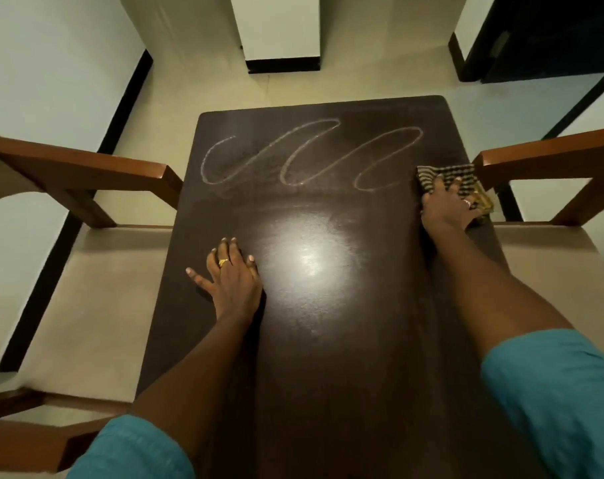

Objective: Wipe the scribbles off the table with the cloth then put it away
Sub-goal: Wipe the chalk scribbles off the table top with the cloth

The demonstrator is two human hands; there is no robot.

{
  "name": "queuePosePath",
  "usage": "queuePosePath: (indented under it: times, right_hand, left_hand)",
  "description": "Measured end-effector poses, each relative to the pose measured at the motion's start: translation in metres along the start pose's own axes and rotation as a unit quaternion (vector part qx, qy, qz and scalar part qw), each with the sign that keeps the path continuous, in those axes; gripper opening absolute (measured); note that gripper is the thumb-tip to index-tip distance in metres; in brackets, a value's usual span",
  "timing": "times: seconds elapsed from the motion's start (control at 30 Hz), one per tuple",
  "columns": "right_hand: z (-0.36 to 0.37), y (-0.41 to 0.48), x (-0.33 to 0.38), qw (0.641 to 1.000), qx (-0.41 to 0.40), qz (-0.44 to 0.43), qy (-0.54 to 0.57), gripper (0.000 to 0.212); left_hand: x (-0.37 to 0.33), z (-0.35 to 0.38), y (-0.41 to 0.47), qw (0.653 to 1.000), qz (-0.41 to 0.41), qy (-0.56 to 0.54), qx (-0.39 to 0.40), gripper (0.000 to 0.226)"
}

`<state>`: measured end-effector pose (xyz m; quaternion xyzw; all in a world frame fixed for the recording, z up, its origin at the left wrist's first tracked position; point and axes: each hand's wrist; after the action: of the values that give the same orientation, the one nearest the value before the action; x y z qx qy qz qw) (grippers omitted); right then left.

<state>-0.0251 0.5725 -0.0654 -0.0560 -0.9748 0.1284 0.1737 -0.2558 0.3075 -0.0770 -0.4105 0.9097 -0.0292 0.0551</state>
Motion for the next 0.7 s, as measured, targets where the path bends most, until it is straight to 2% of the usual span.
queuePosePath:
  times: [0.1,0.3,0.37,0.47,0.53,0.6,0.7]
  right_hand:
    - [0.022,-0.013,0.049,0.999,0.02,-0.037,0.0,0.054]
    - [0.087,-0.082,0.174,0.977,0.097,-0.184,-0.051,0.057]
    - [0.107,-0.113,0.208,0.955,0.133,-0.256,-0.074,0.058]
    - [0.132,-0.161,0.234,0.895,0.182,-0.39,-0.119,0.057]
    - [0.137,-0.174,0.235,0.862,0.199,-0.446,-0.139,0.055]
    - [0.13,-0.168,0.229,0.856,0.198,-0.459,-0.135,0.051]
    - [0.113,-0.144,0.21,0.884,0.173,-0.419,-0.116,0.05]
  left_hand:
    - [0.026,-0.003,0.015,1.0,-0.023,0.001,-0.019,0.049]
    - [0.077,0.004,0.031,0.996,-0.088,0.0,-0.025,0.048]
    - [0.085,0.008,0.031,0.995,-0.098,0.001,-0.025,0.047]
    - [0.089,0.01,0.032,0.994,-0.103,-0.003,-0.023,0.048]
    - [0.087,0.01,0.032,0.995,-0.097,-0.007,-0.022,0.049]
    - [0.085,0.008,0.033,0.996,-0.082,-0.01,-0.027,0.049]
    - [0.088,0.003,0.036,0.997,-0.066,-0.015,-0.033,0.048]
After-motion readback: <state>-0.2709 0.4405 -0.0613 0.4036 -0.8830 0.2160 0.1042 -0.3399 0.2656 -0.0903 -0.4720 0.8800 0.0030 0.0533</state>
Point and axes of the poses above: each hand's wrist, its own y-axis towards the middle knuckle, its own z-axis out of the palm, x = y × z, and after that the axes turned 11 degrees about y, right-handed
